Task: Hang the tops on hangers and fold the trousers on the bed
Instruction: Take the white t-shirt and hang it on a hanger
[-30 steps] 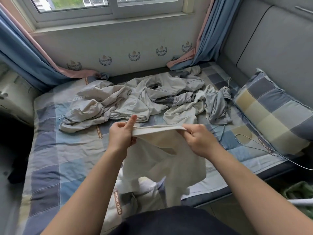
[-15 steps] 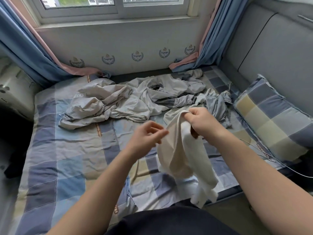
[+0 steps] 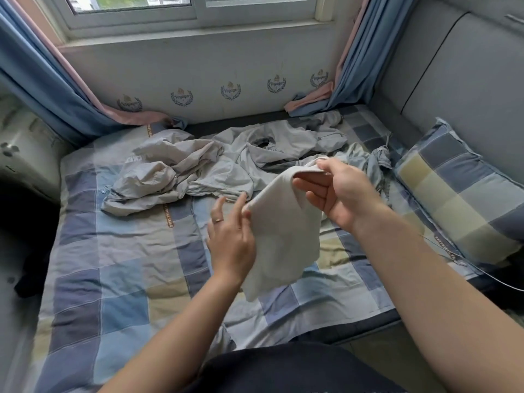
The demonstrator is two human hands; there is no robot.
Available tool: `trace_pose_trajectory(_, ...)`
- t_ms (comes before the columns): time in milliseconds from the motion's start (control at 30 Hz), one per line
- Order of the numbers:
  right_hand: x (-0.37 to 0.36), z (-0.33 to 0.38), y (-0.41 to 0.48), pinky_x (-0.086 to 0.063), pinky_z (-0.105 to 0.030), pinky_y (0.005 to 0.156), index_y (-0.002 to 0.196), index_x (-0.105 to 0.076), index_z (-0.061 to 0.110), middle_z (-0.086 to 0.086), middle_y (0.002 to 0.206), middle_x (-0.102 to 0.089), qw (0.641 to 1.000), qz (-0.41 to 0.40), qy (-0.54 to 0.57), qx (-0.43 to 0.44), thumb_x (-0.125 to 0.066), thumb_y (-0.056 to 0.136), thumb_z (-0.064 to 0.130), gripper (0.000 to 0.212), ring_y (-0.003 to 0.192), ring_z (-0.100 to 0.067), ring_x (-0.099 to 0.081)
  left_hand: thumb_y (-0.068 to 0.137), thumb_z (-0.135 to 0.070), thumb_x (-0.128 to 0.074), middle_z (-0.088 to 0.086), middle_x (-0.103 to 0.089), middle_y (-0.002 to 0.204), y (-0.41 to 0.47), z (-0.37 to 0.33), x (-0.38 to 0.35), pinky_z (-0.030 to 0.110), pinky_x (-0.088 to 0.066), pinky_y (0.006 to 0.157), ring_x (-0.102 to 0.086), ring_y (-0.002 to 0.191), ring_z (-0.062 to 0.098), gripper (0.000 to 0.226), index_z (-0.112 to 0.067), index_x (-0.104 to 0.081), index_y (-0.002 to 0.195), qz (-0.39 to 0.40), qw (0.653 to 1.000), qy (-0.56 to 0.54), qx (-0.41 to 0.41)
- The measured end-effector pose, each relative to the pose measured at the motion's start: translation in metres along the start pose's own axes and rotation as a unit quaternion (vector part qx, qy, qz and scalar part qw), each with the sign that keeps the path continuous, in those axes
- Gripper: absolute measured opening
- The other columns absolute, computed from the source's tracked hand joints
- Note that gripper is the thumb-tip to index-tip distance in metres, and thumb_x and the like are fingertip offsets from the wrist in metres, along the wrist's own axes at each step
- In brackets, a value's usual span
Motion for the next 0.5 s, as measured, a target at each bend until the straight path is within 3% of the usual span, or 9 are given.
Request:
trace_pose_trajectory(100, -0.007, -0.004, -0.004, -0.052, -0.02, 0.046, 0.092, -0.059, 0.012, -0.012, 0.08, -0.077, 0.999, 0.028, 0.024, -0.024, -0.045, 0.101, 0.014, 0.017, 0.067, -0.017, -0.075, 0.085, -0.067, -0.057, -0.001, -0.034, 0.154, 0.0, -0.006, 0.004, 0.043, -0.033, 0.117, -0.034, 0.142, 0.02, 0.078, -0.029, -0.04, 0.151, 0.066, 0.992, -0.067, -0.08)
trace_pose_trajectory(200, -0.019, -0.007, -0.008, -0.049, -0.018, 0.044, 0.097, -0.059, 0.011, -0.009, 0.078, -0.076, 0.997, 0.066, 0.025, -0.04, -0.045, 0.101, 0.015, 0.015, 0.064, -0.014, -0.074, 0.07, -0.069, -0.074, -0.009, -0.035, 0.156, -0.002, -0.015, -0.01, 0.035, -0.032, 0.114, -0.032, 0.144, 0.013, 0.105, -0.028, -0.029, 0.155, 0.106, 0.989, -0.034, -0.098)
trace_pose_trajectory(233, -0.021, -0.006, -0.009, -0.048, -0.018, 0.043, 0.096, -0.059, 0.011, -0.009, 0.078, -0.076, 0.996, 0.073, 0.023, -0.042, -0.045, 0.101, 0.015, 0.015, 0.063, -0.014, -0.073, 0.074, -0.06, -0.077, -0.007, -0.038, 0.155, 0.0, -0.017, -0.014, 0.038, -0.033, 0.112, -0.035, 0.143, 0.016, 0.098, -0.027, -0.031, 0.155, 0.097, 0.992, -0.033, -0.07)
trace_pose_trajectory(300, -0.022, -0.005, -0.008, -0.046, -0.017, 0.041, 0.094, -0.059, 0.012, -0.008, 0.076, -0.075, 0.996, 0.077, 0.021, -0.044, -0.045, 0.101, 0.016, 0.016, 0.061, -0.013, -0.072, 0.09, -0.035, -0.071, 0.001, -0.052, 0.143, 0.01, -0.015, -0.016, 0.045, -0.042, 0.106, -0.047, 0.131, 0.025, 0.06, -0.021, -0.048, 0.143, 0.058, 0.997, -0.045, -0.033)
trace_pose_trajectory(367, -0.018, -0.002, -0.005, -0.046, -0.017, 0.041, 0.091, -0.059, 0.012, -0.006, 0.074, -0.075, 0.997, 0.069, 0.02, -0.041, -0.045, 0.101, 0.016, 0.018, 0.06, -0.013, -0.072, 0.1, -0.019, -0.058, 0.005, -0.064, 0.12, 0.019, -0.012, -0.013, 0.044, -0.047, 0.091, -0.057, 0.112, 0.029, 0.021, -0.014, -0.063, 0.12, 0.035, 0.997, -0.034, -0.063)
trace_pose_trajectory(433, -0.013, -0.001, -0.001, -0.046, -0.017, 0.042, 0.09, -0.06, 0.012, -0.006, 0.074, -0.075, 0.997, 0.06, 0.022, -0.039, -0.046, 0.101, 0.017, 0.018, 0.062, -0.013, -0.073, 0.104, -0.017, -0.051, -0.002, -0.065, 0.092, 0.023, -0.005, -0.007, 0.036, -0.047, 0.076, -0.059, 0.088, 0.023, 0.011, -0.016, -0.062, 0.1, 0.048, 0.994, -0.057, -0.076)
trace_pose_trajectory(500, -0.008, -0.003, 0.005, -0.048, -0.019, 0.043, 0.092, -0.06, 0.012, -0.007, 0.078, -0.076, 0.998, 0.049, 0.021, -0.041, -0.046, 0.102, 0.018, 0.019, 0.068, -0.015, -0.075, 0.106, -0.027, -0.046, -0.008, -0.061, 0.077, 0.022, -0.002, 0.002, 0.031, -0.044, 0.067, -0.054, 0.072, 0.012, 0.02, -0.02, -0.06, 0.094, 0.059, 0.992, -0.092, -0.055)
Point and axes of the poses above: each hand's wrist, its own y-axis towards the middle knuckle, its own x-axis out of the back of the hand, z = x × y, the point moved 3 cm from there along y, towards the middle knuckle
